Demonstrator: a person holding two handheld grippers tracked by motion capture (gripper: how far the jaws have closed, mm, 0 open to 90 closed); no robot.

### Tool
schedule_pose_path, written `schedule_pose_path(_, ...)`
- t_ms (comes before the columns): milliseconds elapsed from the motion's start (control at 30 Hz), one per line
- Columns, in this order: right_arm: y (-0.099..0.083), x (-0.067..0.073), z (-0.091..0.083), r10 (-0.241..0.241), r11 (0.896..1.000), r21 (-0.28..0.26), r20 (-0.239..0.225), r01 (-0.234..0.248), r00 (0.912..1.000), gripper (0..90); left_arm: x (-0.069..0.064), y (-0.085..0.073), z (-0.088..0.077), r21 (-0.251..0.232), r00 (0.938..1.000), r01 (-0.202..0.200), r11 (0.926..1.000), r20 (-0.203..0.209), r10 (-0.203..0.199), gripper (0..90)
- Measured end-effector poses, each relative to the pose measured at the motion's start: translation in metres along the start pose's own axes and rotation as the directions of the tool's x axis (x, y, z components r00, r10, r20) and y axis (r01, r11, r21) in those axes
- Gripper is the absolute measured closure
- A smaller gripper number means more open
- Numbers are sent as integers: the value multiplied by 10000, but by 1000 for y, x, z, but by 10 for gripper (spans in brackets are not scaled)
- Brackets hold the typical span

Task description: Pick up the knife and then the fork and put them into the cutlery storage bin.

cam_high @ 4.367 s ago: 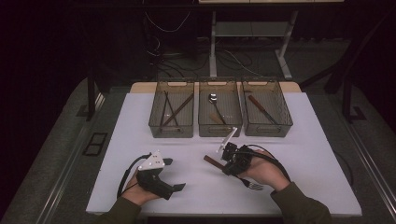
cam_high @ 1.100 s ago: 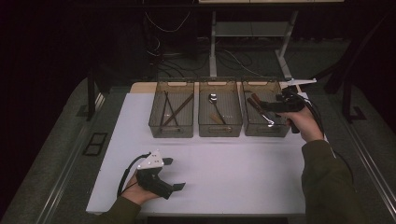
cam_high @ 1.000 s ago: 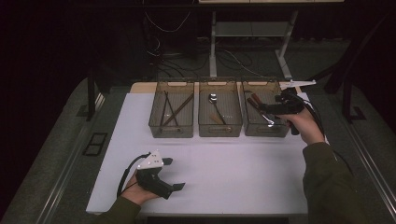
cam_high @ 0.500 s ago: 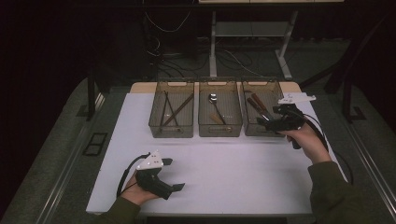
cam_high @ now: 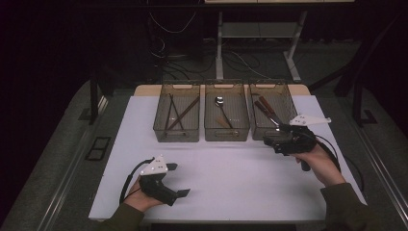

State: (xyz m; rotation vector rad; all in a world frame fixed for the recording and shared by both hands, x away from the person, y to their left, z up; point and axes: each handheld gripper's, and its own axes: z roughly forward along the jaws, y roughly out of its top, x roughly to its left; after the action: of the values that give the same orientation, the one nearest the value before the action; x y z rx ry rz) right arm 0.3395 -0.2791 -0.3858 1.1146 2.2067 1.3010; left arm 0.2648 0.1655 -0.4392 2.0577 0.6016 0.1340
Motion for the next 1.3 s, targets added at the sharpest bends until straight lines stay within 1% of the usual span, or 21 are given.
schedule_pose_path(233,-16,15,-8,-218,9996,-174,-209,215,9995,144,0,0,0,-26,10000,4,10000,-7,-4,0)
schedule_pose_path(300,-21,18,-9,-203,9995,-227,-269,197,9994,145,-1,0,-1,-28,10000,15,10000,-21,-15,0)
schedule_pose_path(433,-33,24,-12,-392,9992,-116,-349,389,9986,144,-1,0,0,-31,10000,-2,10000,-17,2,0)
schedule_pose_path(567,-44,28,-14,-314,9993,-200,-397,307,9987,144,-1,1,-1,-56,10000,-20,10000,-23,20,0)
schedule_pose_path(667,-53,32,-15,-391,9992,-98,-435,387,9983,144,-1,0,-1,-107,10000,-8,9999,-19,8,0)
schedule_pose_path(833,-67,37,-17,-267,9996,-77,-550,263,9981,144,-1,1,-2,-122,10000,-11,9999,-31,11,0)
schedule_pose_path(967,-75,40,-21,-481,9988,81,-550,486,9973,144,-1,1,-2,-126,10000,-25,9999,-24,25,0)
schedule_pose_path(1100,-83,38,-25,-650,9977,166,-582,661,9962,144,0,1,-2,-76,10000,-80,9999,-37,80,0)
schedule_pose_path(1233,-89,37,-28,-581,9977,323,-524,599,9969,145,0,1,-3,-71,9999,-106,9999,-54,106,0)
schedule_pose_path(1300,-90,38,-28,-637,9972,365,-537,657,9965,145,-1,1,-2,-61,9999,-92,9999,-69,92,0)
